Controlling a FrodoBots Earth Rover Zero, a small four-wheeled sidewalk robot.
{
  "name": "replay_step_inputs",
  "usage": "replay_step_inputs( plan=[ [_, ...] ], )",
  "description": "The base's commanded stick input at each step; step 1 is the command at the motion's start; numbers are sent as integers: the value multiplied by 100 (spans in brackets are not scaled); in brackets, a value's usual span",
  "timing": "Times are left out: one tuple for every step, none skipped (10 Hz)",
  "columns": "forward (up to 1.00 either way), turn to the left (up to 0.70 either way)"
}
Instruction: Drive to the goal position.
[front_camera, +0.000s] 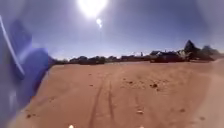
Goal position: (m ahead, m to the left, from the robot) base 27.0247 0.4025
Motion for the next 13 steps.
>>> replay_step_inputs(
  plan=[
    [70,0],
    [70,0],
    [70,0],
    [70,0],
    [70,0],
    [70,0],
    [70,0],
    [70,0],
    [70,0],
    [70,0],
    [70,0],
    [70,0],
    [70,0]
  ],
)
